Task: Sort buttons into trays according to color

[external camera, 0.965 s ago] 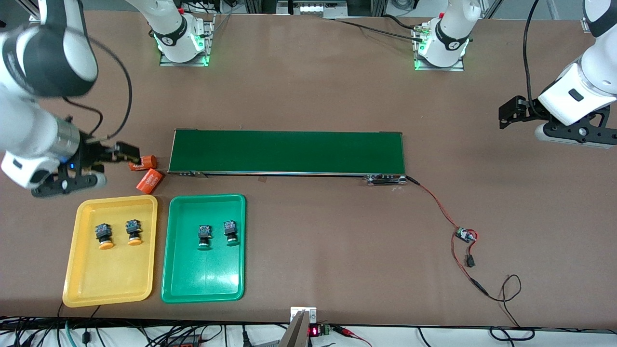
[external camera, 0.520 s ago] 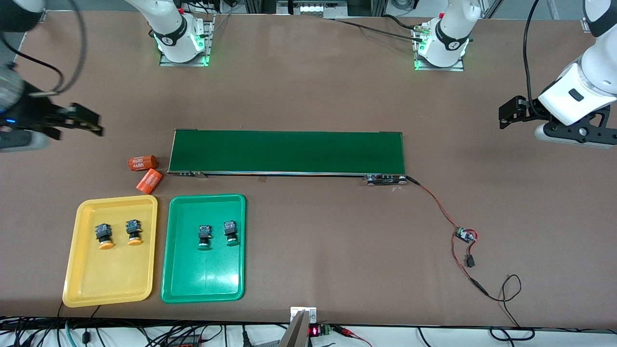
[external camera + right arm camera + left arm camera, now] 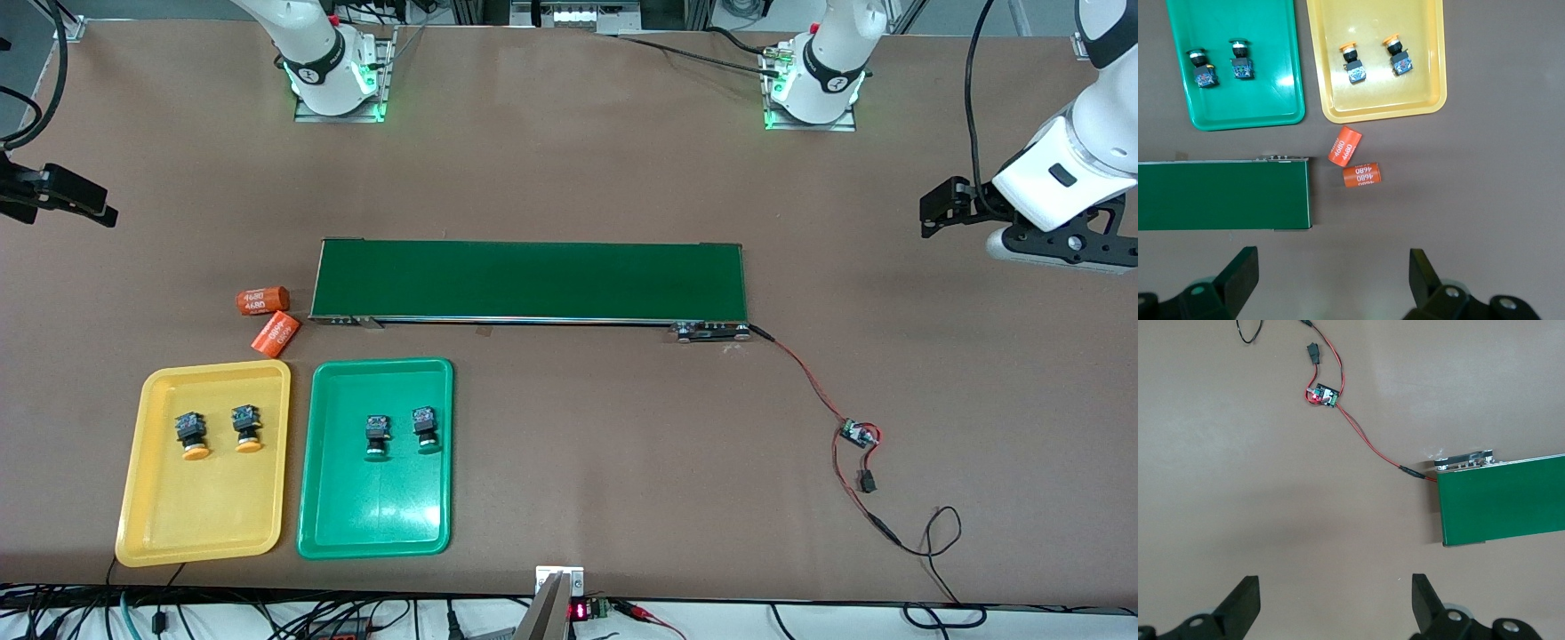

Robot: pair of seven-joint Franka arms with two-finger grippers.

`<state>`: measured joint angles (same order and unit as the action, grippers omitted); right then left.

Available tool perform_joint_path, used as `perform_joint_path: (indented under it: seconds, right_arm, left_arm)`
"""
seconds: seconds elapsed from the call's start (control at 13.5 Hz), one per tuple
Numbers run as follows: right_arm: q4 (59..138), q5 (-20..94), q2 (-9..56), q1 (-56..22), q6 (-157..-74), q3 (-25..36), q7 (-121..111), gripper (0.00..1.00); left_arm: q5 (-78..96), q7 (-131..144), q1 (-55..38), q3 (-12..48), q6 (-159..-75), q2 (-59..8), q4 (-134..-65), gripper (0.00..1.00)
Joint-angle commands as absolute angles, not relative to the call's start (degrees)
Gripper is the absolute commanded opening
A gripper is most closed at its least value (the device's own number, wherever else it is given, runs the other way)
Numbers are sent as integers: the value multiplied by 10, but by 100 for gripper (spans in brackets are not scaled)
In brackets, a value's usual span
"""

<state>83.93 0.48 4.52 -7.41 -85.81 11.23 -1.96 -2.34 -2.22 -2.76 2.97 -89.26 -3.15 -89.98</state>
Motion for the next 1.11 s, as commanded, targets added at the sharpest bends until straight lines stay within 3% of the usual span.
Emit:
perform_joint_path:
  seconds: [0.0,1.04]
  right_arm:
    - [914,-2,-7,-76,-905,108,-11,100]
    - [923,-6,-19,-79,-889,105,-13,100]
  left_arm:
    - [-34,-24,-25,32,-881,-32,-889,100]
    - [-34,-24,-25,34,-882,-32,-889,100]
